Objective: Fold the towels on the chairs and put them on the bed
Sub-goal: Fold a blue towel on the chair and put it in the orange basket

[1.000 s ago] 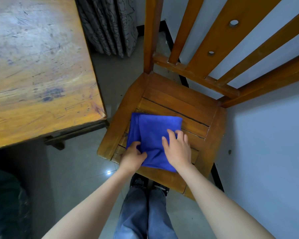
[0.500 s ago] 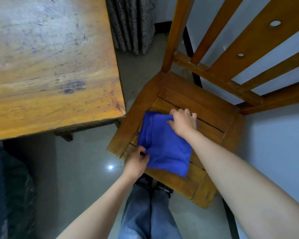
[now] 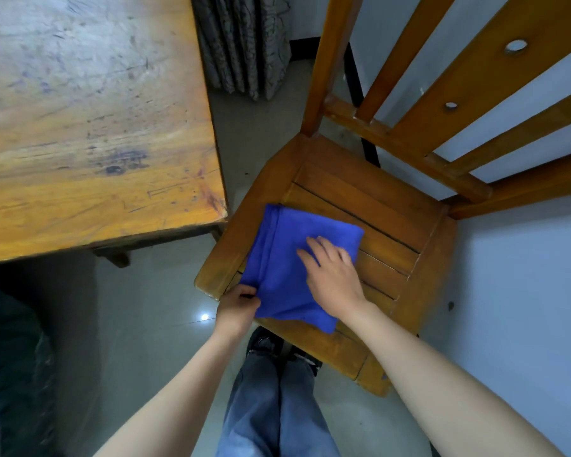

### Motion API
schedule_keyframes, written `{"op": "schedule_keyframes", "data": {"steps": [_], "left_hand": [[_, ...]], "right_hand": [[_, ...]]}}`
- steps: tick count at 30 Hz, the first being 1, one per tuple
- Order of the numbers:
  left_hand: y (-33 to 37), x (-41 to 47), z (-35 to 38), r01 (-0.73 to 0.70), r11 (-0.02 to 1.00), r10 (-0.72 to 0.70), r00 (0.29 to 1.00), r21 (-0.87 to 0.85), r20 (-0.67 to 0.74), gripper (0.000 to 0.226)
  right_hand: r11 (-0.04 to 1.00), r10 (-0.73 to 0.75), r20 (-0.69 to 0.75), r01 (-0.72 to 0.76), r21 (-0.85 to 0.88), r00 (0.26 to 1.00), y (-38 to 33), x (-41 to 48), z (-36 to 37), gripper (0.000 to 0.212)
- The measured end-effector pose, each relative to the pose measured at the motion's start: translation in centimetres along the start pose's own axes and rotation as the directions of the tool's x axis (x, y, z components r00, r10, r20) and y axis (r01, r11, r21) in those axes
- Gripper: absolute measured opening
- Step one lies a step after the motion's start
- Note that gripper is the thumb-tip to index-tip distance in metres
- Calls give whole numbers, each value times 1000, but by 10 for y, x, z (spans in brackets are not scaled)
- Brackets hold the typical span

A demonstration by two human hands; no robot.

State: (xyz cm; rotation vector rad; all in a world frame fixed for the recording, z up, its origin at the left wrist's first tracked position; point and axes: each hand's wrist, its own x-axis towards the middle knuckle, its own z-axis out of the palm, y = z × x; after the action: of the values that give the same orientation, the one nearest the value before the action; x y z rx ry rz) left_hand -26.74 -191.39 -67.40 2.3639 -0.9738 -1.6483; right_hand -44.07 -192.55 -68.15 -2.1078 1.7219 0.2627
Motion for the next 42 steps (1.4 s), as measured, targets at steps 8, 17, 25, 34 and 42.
{"op": "schedule_keyframes", "data": {"steps": [8,17,25,34,42], "left_hand": [[-4,0,2,-166,886,335,875,432,-350,20],[-41,12,13,-571,-102,892,310,814,329,48],[-46,30,9,-543,-135,765,474,829,436,108],[-11,11,11,-647,44,958,243,761,152,32],[56,-86,-23,-729,-94,953,130,678,272,31]], "right_hand": [[993,103,-27,-101,61,994,-5,-5,0,54],[957,-235,-61,219,-192,970,1,-61,46,70],[968,-198,-197,160,-194,960,-6,-47,52,42],[957,-274,-607,271,-100,746,8,-60,-6,21],[922,-388,-609,293,-255,692,22,-113,-108,34]]}}
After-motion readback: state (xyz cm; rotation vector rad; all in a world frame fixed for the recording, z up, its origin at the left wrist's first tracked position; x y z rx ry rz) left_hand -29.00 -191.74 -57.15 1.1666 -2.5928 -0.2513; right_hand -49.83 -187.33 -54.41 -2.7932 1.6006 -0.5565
